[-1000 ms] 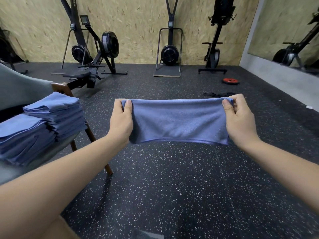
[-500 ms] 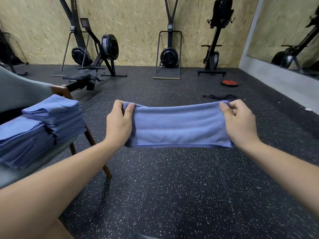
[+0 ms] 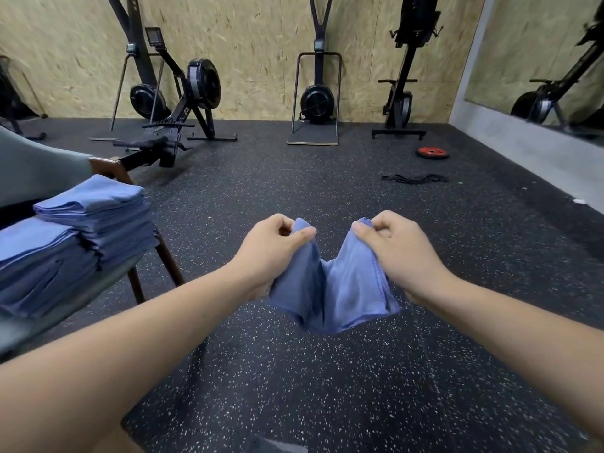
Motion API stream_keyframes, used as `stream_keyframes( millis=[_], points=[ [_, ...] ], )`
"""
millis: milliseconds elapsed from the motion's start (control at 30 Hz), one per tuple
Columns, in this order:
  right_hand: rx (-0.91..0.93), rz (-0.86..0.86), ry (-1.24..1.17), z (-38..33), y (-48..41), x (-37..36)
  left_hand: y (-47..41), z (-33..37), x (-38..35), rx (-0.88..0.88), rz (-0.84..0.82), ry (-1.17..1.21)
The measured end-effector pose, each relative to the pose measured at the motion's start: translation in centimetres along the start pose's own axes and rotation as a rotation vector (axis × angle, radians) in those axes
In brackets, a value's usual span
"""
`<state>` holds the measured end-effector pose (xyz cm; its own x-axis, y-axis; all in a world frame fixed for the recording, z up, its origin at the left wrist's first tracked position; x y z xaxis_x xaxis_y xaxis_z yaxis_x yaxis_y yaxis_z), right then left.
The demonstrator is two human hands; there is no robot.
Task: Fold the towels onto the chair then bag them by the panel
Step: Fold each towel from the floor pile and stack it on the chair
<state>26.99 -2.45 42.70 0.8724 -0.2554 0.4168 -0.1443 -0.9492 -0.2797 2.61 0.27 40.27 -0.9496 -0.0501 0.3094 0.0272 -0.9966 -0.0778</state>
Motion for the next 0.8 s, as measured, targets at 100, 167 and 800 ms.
stream_keyframes(
  millis=[100,167,800],
  points=[
    [-0.014,-0.048,-0.022,-0.2,0.5,-1.3,1.1,0.9,-1.7,-0.021,-0.08,0.036],
    [-0.027,-0.078,-0.055,-0.3,0.8,-2.0,1.7,1.4,-2.4,-0.031,-0.116,0.046],
    [-0.106,-0.362,-0.343,-2.4,3.1,-5.0,3.1,4.6,-1.8,-0.267,-0.035,-0.29]
  ],
)
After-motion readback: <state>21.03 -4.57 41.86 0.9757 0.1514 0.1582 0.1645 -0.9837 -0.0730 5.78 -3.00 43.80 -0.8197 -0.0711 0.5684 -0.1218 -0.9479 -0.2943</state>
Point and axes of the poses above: each hand's wrist, its own y-axis away from the middle knuckle, its own x-axis out of the back of the hand, z = x × y, the point moved 10 cm from there along -y, towards the middle knuckle, and after that the axes turned 1 degree about z, right-handed, at the moved point
